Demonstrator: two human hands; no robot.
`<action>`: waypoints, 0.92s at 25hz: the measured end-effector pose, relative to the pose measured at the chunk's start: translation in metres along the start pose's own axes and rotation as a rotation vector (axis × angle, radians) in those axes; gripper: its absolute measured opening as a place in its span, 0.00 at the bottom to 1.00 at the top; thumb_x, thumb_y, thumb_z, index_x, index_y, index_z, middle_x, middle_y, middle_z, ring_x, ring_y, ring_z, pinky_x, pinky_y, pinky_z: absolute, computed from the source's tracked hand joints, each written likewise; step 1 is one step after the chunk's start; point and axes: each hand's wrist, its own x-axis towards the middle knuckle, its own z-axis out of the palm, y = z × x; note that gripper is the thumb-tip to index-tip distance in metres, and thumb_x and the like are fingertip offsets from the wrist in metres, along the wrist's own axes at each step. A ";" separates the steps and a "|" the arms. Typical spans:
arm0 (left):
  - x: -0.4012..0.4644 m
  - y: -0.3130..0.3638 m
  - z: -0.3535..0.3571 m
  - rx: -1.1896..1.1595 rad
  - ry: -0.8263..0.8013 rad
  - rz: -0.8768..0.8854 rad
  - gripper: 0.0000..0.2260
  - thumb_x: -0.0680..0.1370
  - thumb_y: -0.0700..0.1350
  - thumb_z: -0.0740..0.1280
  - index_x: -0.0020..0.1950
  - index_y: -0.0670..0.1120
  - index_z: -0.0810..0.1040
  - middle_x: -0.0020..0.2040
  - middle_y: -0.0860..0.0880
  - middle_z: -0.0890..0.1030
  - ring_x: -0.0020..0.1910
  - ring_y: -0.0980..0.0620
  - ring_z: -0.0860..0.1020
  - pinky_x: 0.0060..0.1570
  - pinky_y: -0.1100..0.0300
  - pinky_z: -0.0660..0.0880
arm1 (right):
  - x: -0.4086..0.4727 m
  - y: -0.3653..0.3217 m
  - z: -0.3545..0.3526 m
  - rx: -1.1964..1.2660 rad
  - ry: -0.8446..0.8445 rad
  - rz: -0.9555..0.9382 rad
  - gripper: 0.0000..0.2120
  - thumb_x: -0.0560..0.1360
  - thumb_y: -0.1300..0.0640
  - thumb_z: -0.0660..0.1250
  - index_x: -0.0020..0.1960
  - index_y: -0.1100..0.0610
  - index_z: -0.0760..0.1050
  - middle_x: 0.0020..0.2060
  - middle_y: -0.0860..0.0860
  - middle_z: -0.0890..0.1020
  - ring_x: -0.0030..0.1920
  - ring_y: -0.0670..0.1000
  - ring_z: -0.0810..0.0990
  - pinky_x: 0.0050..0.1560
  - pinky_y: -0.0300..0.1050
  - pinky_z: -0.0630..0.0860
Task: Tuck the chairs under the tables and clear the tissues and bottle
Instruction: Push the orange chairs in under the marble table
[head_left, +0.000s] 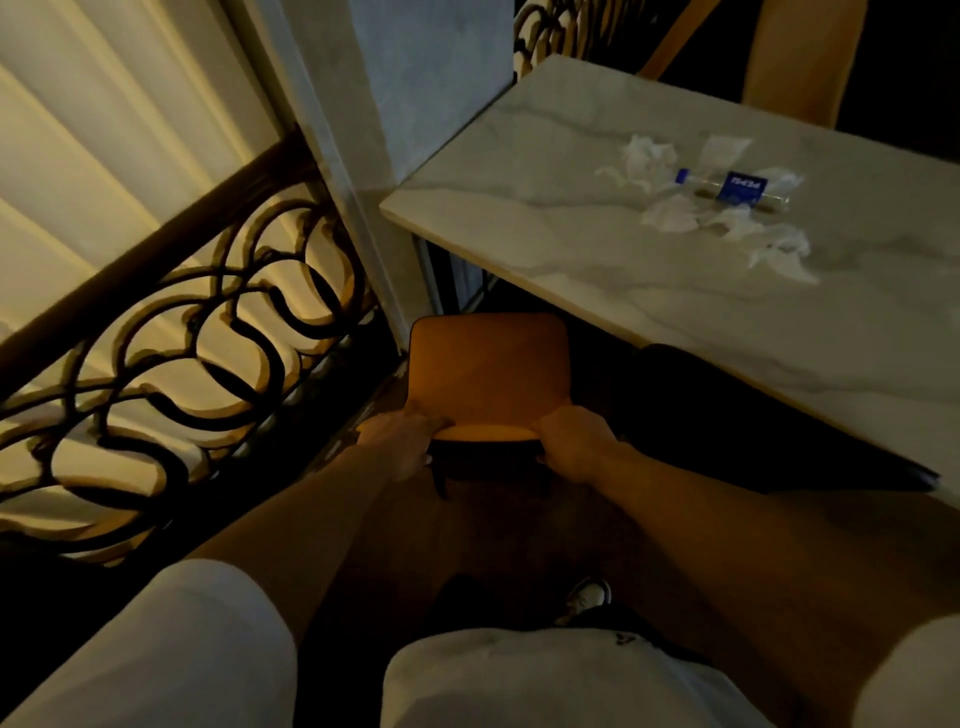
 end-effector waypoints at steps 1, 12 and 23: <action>0.001 -0.006 -0.002 -0.017 -0.004 0.027 0.27 0.79 0.51 0.68 0.76 0.59 0.63 0.69 0.51 0.73 0.65 0.45 0.74 0.58 0.42 0.76 | 0.002 -0.004 -0.002 0.018 -0.003 0.020 0.07 0.76 0.51 0.68 0.52 0.51 0.76 0.47 0.51 0.79 0.46 0.53 0.79 0.48 0.55 0.80; 0.035 -0.076 -0.029 0.073 0.010 0.280 0.23 0.81 0.46 0.66 0.74 0.59 0.66 0.54 0.49 0.79 0.51 0.44 0.79 0.44 0.47 0.76 | 0.031 -0.063 -0.008 0.108 0.001 0.288 0.09 0.76 0.52 0.69 0.55 0.53 0.78 0.47 0.51 0.80 0.46 0.50 0.81 0.51 0.51 0.81; 0.114 -0.106 -0.088 0.256 0.061 0.425 0.24 0.80 0.46 0.67 0.75 0.58 0.67 0.64 0.50 0.78 0.60 0.45 0.77 0.51 0.45 0.78 | 0.080 -0.065 -0.029 0.230 0.111 0.438 0.12 0.77 0.53 0.69 0.60 0.51 0.78 0.49 0.51 0.82 0.49 0.52 0.82 0.53 0.54 0.80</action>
